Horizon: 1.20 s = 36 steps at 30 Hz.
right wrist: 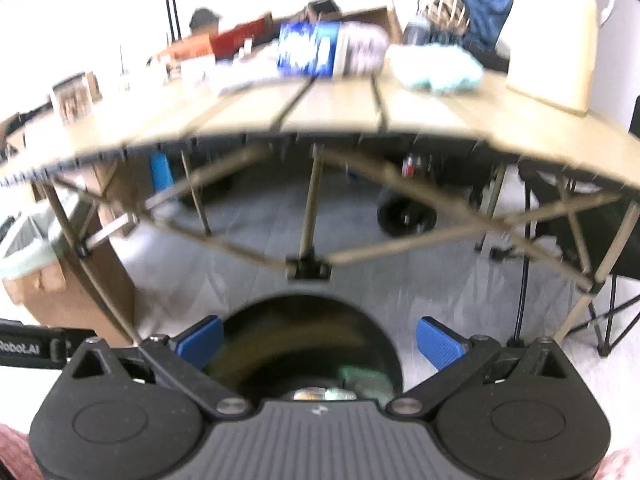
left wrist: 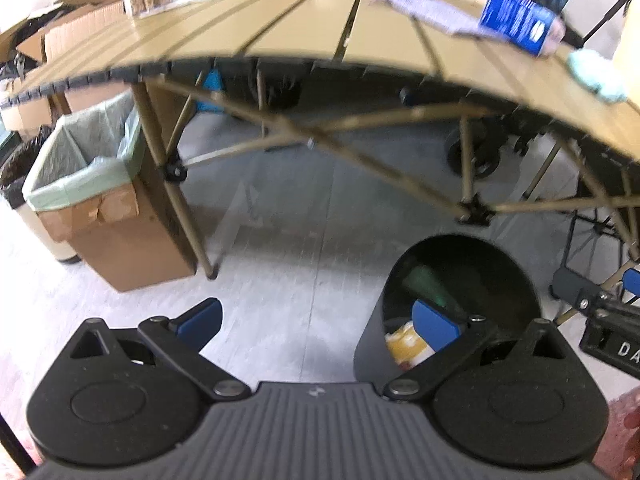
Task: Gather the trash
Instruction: 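Raise both tools back toward the table, then grasp the blue fuzzy plush with the right tool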
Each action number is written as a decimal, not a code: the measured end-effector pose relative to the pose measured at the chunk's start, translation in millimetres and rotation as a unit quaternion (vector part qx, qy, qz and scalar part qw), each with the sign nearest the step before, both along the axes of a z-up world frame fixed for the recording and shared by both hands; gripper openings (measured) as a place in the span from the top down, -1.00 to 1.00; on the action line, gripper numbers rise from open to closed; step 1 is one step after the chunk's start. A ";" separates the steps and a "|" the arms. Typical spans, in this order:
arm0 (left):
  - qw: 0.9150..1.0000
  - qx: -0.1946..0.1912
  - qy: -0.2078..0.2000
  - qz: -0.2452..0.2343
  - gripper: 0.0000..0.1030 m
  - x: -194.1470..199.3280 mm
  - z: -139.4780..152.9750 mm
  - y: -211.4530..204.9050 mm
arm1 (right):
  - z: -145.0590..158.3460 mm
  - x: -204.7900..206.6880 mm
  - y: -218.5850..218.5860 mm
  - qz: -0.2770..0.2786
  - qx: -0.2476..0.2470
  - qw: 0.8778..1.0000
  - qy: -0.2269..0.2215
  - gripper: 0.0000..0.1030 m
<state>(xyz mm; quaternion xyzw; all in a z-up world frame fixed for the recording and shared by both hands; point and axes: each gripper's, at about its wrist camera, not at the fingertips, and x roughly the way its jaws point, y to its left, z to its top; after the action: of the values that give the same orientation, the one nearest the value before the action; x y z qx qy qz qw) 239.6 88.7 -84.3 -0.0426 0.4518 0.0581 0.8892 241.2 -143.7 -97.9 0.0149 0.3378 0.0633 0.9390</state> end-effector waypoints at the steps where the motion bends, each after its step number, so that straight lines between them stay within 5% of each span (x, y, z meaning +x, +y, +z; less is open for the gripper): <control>1: 1.000 -0.001 -0.008 -0.002 -1.00 -0.9 5.0 -1.5 | 6.4 -2.3 -2.1 -0.001 0.000 1.000 -0.015 -1.00; 11: 0.997 -0.010 -0.075 -0.007 -1.00 8.0 54.9 -23.4 | 63.2 -1.2 -32.2 -0.009 0.026 0.991 -0.135 -1.00; 24: 0.992 -0.016 -0.126 -0.005 -1.00 60.0 98.4 -49.6 | 87.7 54.7 -82.5 -0.042 0.140 0.976 -0.159 -1.00; 36: 0.990 -0.019 -0.138 -0.016 -1.00 124.2 116.2 -70.9 | 108.7 117.6 -88.9 -0.059 0.078 0.976 -0.196 -1.00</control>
<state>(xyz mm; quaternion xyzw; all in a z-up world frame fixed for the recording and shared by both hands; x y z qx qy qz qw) 363.8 17.8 31.9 -0.0594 0.3269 0.0288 0.9427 358.8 -232.5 10.8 0.0949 0.1393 0.0357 0.9850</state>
